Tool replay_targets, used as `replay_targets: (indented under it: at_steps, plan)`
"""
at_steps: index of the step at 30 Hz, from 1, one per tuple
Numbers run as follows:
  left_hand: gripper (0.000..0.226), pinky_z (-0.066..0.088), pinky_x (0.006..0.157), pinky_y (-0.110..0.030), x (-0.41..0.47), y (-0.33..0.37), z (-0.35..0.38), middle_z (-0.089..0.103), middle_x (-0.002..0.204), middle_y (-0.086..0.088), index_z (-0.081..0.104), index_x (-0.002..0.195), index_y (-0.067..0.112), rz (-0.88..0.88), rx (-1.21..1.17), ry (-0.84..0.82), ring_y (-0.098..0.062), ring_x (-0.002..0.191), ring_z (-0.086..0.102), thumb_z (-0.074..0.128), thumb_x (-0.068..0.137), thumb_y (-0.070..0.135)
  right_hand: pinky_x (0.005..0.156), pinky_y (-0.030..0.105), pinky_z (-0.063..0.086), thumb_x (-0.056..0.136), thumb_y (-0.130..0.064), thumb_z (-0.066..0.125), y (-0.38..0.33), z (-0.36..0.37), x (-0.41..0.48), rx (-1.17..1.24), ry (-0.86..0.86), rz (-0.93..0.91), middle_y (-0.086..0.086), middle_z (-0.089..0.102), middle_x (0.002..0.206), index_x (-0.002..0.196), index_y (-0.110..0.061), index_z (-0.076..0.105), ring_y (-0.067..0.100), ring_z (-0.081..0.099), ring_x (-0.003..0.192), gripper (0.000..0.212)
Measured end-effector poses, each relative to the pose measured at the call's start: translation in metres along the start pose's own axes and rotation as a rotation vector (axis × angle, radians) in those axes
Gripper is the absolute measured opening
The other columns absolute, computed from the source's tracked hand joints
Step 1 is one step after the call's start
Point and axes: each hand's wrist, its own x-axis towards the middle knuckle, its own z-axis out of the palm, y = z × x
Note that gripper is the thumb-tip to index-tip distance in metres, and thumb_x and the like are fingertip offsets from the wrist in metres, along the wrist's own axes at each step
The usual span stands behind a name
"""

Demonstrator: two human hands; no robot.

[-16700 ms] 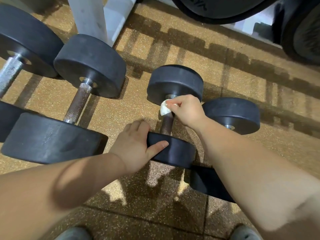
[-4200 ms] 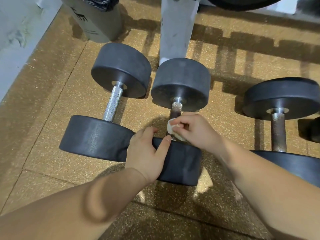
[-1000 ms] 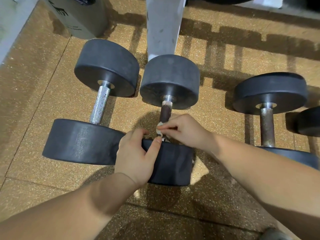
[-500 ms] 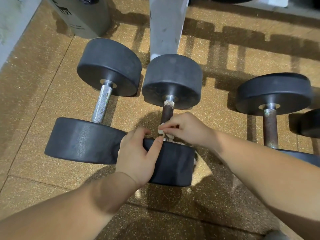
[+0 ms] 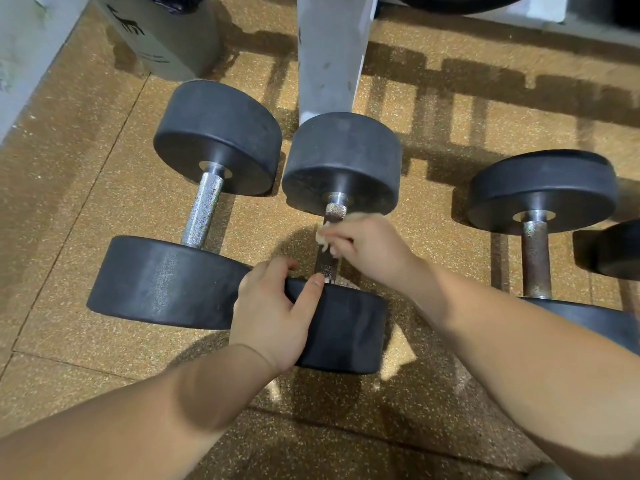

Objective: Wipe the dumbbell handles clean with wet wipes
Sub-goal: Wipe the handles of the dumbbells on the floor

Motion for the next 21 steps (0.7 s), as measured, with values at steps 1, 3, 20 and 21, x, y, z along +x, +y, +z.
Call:
replay_targets:
  at_steps: [1, 3, 20, 21]
  plan:
    - [0.077, 0.041, 0.105, -0.048, -0.001, 0.002, 0.001, 0.058, 0.124, 0.003, 0.059, 0.125, 0.024, -0.004, 0.011, -0.001, -0.023, 0.122, 0.049, 0.03, 0.079, 0.078, 0.083, 0.03, 0.055, 0.095, -0.022, 0.065, 0.001, -0.002, 0.007, -0.012, 0.078, 0.078, -0.004, 0.074, 0.093, 0.108, -0.025, 0.078, 0.009, 0.067, 0.08, 0.018]
    - [0.079, 0.041, 0.106, -0.048, -0.002, 0.007, 0.002, 0.058, 0.127, 0.002, 0.057, 0.128, 0.023, -0.016, 0.036, -0.002, -0.023, 0.125, 0.048, 0.028, 0.079, 0.078, 0.092, 0.028, 0.052, 0.097, -0.024, 0.062, 0.003, -0.005, 0.015, 0.033, 0.164, 0.241, -0.005, 0.073, 0.105, 0.112, -0.026, 0.076, 0.01, 0.067, 0.092, 0.021]
    - [0.085, 0.016, 0.123, -0.041, -0.01, 0.024, 0.005, 0.025, 0.164, 0.002, 0.03, 0.155, 0.03, 0.108, 0.107, -0.169, -0.02, 0.148, 0.018, 0.034, 0.078, 0.067, 0.098, 0.028, 0.044, 0.097, -0.02, 0.059, 0.014, -0.032, 0.003, -0.142, -0.025, 0.233, 0.005, 0.071, 0.121, 0.12, -0.018, 0.073, 0.025, 0.063, 0.113, 0.027]
    - [0.094, 0.017, 0.123, -0.041, -0.007, 0.018, 0.004, 0.027, 0.163, 0.002, 0.032, 0.154, 0.03, 0.149, 0.14, -0.152, -0.02, 0.148, 0.02, 0.036, 0.074, 0.079, 0.097, 0.029, 0.045, 0.097, -0.02, 0.06, 0.012, -0.034, -0.001, -0.146, -0.064, 0.179, 0.003, 0.072, 0.118, 0.116, -0.019, 0.075, 0.024, 0.064, 0.112, 0.024]
